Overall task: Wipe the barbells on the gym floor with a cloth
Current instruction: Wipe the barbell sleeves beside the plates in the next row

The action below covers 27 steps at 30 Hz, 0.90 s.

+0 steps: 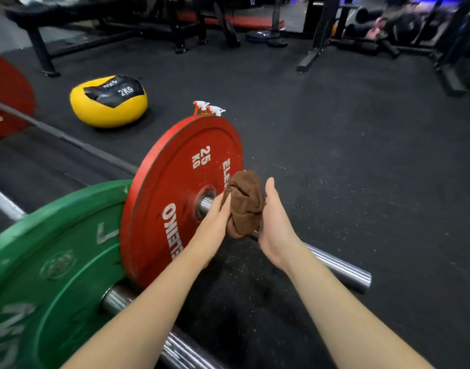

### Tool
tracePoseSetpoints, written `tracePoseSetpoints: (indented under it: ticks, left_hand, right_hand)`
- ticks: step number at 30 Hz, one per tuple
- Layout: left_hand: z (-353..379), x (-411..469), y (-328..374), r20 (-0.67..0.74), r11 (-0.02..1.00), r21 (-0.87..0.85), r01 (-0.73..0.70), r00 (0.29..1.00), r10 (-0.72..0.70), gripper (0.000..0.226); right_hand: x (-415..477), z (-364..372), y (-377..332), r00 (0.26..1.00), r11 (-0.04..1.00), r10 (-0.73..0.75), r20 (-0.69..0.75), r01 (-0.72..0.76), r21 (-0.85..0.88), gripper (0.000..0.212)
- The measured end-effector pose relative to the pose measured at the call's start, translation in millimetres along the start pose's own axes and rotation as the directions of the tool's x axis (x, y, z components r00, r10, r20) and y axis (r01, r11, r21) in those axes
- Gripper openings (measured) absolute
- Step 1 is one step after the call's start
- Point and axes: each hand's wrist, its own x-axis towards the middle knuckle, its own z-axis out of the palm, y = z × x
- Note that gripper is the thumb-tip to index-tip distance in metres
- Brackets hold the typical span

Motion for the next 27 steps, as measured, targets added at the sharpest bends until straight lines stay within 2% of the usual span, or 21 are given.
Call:
tracePoseSetpoints:
  ticks: [2, 3, 4, 5, 6, 7, 8, 10, 12, 13, 16, 22, 25, 27]
  left_hand:
    - [-6.6, -7.5, 2.3, 0.003, 0.990, -0.133, 0.051, 0.999, -0.051, 0.086]
    - [-9.3, -10.6, 0.9, 0.004, 0.979, -0.189, 0.078, 0.997, -0.079, 0.081]
    - [-10.5, -13.3, -4.3, -0.004, 0.966, -0.243, 0.093, 0.995, -0.097, 0.080]
    - [-11.7, -15.3, -12.7, -0.039, 0.956, -0.270, 0.115, 0.991, -0.130, 0.080]
    - [-10.9, -18.7, -18.8, -0.072, 0.952, -0.275, 0.136, 0.984, -0.162, 0.075]
    - [-10.6, -21.6, -22.8, -0.122, 0.948, -0.283, 0.148, 0.974, -0.188, 0.063]
    - [-10.5, -23.8, -25.9, -0.188, 0.944, -0.289, 0.156, 0.958, -0.216, 0.053]
    - [-13.0, -25.5, -34.2, -0.366, 0.945, -0.242, 0.221, 0.881, -0.300, 0.051]
    - [-15.2, -26.4, -46.7, -0.490, 0.947, -0.184, 0.262, 0.811, -0.320, 0.066]
    - [-14.8, -26.4, -47.8, -0.512, 0.950, -0.178, 0.254, 0.801, -0.311, 0.067]
    - [-11.7, -18.8, -39.3, -0.543, 0.968, -0.144, 0.206, 0.801, -0.252, 0.052]
    - [13.8, 6.8, -15.3, -0.646, 0.978, -0.139, 0.154, 0.734, -0.207, 0.047]
    - [27.6, 1.6, -12.5, -0.649, 0.980, -0.082, 0.179, 0.737, -0.189, 0.040]
    - [44.1, -6.4, -9.7, -0.620, 0.987, -0.058, 0.149, 0.770, -0.153, 0.030]
  right_hand:
    - [-1.5, -8.2, 2.5, 0.990, 0.992, 0.033, 0.134, -0.017, -0.122, 0.072]
    - [-2.6, -13.2, 3.6, 0.987, 0.949, 0.040, 0.155, 0.011, -0.316, 0.072]
    - [-4.3, -19.6, 2.5, 0.984, 0.820, 0.033, 0.177, 0.074, -0.568, 0.077]
    - [-3.2, -28.2, 3.3, 0.983, 0.592, -0.024, 0.184, 0.162, -0.789, 0.084]
    - [-2.0, -40.1, 2.3, 0.971, 0.342, -0.127, 0.203, 0.235, -0.910, 0.087]
    - [-0.4, -55.6, 1.1, 0.957, 0.202, -0.224, 0.184, 0.230, -0.952, 0.079]
    - [0.9, -71.6, -0.3, 0.944, 0.144, -0.302, 0.130, 0.180, -0.973, 0.066]
    - [1.1, -99.6, -0.7, 0.947, 0.096, -0.322, -0.016, 0.016, -0.995, 0.056]
    - [0.7, -108.2, 2.4, 0.966, 0.095, -0.229, -0.119, -0.099, -0.991, 0.059]
    - [1.1, -105.8, 3.0, 0.972, 0.104, -0.208, -0.111, -0.091, -0.990, 0.058]
    - [4.8, -97.6, 4.4, 0.981, 0.067, -0.188, -0.046, -0.034, -0.997, 0.054]
    - [2.2, -103.9, 7.8, 0.957, 0.037, -0.280, -0.081, -0.074, -0.997, 0.064]
    - [4.1, -103.3, 9.7, 0.958, 0.027, -0.277, -0.075, -0.070, -0.997, 0.064]
    - [5.0, -103.3, 8.7, 0.956, 0.030, -0.285, -0.072, -0.066, -0.997, 0.063]
